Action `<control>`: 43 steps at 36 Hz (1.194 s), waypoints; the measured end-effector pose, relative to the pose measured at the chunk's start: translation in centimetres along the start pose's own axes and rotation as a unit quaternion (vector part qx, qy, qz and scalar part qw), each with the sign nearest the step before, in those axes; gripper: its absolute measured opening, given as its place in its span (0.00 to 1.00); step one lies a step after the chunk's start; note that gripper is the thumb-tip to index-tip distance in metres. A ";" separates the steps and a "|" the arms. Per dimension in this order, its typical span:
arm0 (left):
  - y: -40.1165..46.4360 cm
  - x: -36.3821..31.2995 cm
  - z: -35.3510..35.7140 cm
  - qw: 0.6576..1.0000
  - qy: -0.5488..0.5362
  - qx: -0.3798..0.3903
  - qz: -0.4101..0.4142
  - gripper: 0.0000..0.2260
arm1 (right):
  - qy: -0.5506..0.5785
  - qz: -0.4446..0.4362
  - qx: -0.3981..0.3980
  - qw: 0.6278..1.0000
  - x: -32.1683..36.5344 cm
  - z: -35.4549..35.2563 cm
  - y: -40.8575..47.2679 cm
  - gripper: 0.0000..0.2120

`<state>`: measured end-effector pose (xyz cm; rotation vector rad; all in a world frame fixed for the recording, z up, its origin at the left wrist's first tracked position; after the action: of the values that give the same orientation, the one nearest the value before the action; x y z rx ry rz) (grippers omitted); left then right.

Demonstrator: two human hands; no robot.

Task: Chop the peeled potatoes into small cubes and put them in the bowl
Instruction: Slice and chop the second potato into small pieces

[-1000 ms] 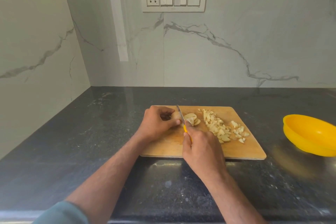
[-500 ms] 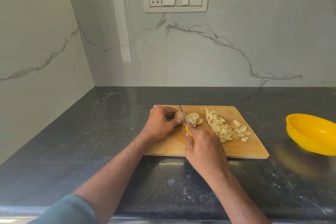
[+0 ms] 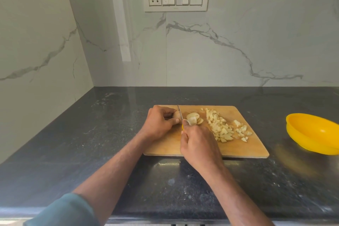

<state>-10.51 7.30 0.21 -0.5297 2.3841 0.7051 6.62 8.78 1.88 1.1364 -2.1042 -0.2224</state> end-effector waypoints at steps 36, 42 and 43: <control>-0.4 -0.5 -0.3 1.000 -0.013 0.022 -0.007 0.18 | -0.069 0.030 0.037 0.997 -0.8 -0.1 -0.3 0.13; -0.1 0.0 -0.1 1.000 -0.014 0.022 -0.011 0.15 | -0.042 0.032 0.007 0.999 -0.9 -0.4 -0.2 0.15; 0.0 0.0 -0.1 1.000 -0.015 0.022 -0.012 0.15 | -0.038 0.034 0.006 0.999 -1.0 -0.4 -0.2 0.15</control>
<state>-10.56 7.22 0.24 -0.5249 2.3560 0.6428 7.37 9.50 1.58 1.0753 -2.2094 -0.2236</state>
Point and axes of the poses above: each hand's wrist, its own y-axis towards the middle knuckle, its own z-axis out of the palm, x = y × z, the point moved 4 cm from there along y, towards the middle knuckle, and after that the axes turned 10 degrees about y, right-handed, at the moved point
